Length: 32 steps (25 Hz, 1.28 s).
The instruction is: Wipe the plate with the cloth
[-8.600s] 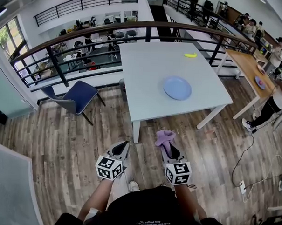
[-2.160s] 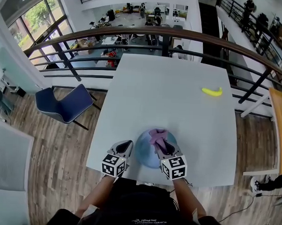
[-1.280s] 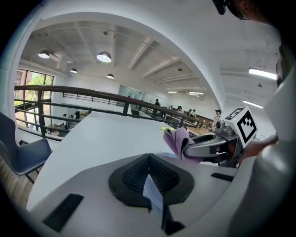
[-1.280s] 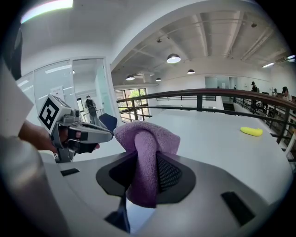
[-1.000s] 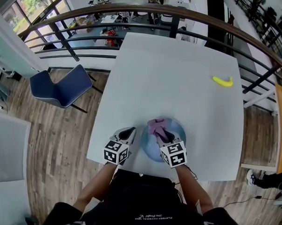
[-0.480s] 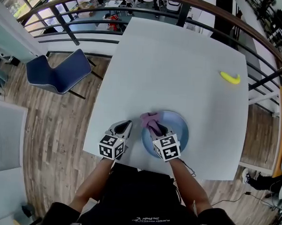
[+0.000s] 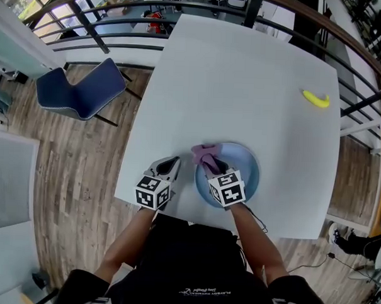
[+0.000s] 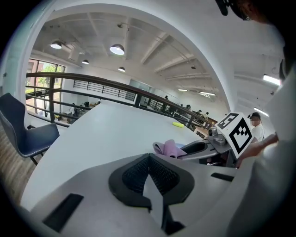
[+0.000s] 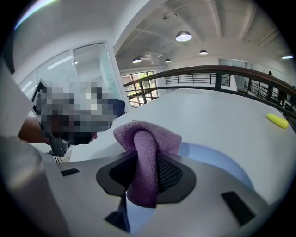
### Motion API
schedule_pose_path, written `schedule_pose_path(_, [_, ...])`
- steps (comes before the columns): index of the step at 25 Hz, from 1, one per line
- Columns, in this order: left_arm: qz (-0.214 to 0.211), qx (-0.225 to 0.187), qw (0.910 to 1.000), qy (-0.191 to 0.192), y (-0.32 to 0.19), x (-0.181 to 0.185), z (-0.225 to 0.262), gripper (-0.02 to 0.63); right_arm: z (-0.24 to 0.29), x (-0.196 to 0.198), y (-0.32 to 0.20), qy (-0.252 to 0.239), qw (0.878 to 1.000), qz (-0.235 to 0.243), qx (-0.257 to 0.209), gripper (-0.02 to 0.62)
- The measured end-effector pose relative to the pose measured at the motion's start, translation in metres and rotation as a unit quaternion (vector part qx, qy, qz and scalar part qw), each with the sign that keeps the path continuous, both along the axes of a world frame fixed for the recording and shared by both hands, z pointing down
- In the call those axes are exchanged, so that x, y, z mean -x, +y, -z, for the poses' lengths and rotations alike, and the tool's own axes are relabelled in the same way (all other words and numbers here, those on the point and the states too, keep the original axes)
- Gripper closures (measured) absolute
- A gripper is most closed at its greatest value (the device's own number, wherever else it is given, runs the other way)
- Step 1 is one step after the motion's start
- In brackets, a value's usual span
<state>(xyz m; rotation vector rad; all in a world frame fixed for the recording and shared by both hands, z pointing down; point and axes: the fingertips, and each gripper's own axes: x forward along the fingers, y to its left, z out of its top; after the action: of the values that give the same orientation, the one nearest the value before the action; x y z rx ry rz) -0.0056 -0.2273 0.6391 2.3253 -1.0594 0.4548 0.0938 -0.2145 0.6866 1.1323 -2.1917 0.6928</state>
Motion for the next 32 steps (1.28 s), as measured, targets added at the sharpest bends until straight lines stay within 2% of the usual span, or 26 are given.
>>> schedule_pose_path(6, [-0.006, 0.001, 1.0, -0.001, 0.0, -0.002, 0.001, 0.594, -0.002, -0.01, -0.004, 0.005, 1.0, -0.019, 0.004, 0.479])
schedule_pose_path(16, [-0.011, 0.003, 0.9999, -0.004, 0.001, -0.004, 0.0, 0.594, -0.002, -0.057, -0.012, 0.023, 0.995, -0.096, 0.016, 0.479])
schedule_pose_path(32, [-0.055, -0.006, 0.9985, 0.002, 0.0, -0.043, 0.006, 0.594, -0.008, -0.119, 0.003, 0.046, 0.973, -0.222, 0.054, 0.477])
